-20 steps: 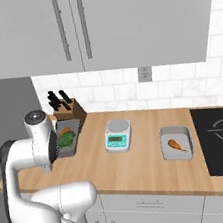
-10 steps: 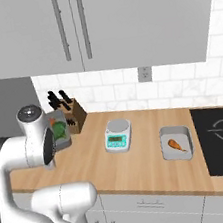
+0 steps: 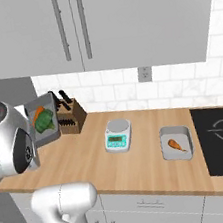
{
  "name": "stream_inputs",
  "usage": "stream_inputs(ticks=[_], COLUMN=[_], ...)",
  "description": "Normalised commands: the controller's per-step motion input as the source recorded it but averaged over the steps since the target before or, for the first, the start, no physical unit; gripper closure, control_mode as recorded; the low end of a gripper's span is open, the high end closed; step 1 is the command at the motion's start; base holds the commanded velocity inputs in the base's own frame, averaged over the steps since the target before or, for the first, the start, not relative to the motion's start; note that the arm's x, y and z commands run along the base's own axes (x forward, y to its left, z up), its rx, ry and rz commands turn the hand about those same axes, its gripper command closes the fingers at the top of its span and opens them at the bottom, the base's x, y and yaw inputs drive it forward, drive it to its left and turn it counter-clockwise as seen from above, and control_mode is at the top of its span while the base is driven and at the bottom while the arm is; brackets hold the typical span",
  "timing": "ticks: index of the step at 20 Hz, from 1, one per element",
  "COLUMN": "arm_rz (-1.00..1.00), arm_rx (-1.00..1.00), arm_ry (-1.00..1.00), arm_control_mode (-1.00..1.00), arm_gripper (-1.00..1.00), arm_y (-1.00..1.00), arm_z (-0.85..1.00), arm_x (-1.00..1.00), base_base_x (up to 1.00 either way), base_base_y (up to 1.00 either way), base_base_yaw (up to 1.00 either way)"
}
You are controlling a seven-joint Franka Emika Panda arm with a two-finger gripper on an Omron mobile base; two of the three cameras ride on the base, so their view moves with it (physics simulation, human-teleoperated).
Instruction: Take the meat container that has the chicken drumstick and place it on the second highest rack of the freezer. Then take the vegetable container that has the carrot and broccoli and place it on the highest rack of the freezer.
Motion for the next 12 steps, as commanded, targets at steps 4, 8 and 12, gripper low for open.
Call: stream_inputs(ticks=[4,8,12], arm_rz=[-0.02,0.00,0.00], arm_rx=[0.00,0.00,0.00], arm_ry=[-0.04,0.00,0.00], arm_control_mode=[1.00,1.00,1.00], arm_gripper=[1.00,1.00,1.00], arm_y=[-0.04,0.00,0.00], arm_z=[0.04,0.00,0.00], arm_x=[-0.21,0.00,0.00], base_base_x=[-0.72,-1.00,-0.95], base_base_y=[-0.16,-0.05,0.17], base_base_yaw=[-0.04,-0.01,0.00])
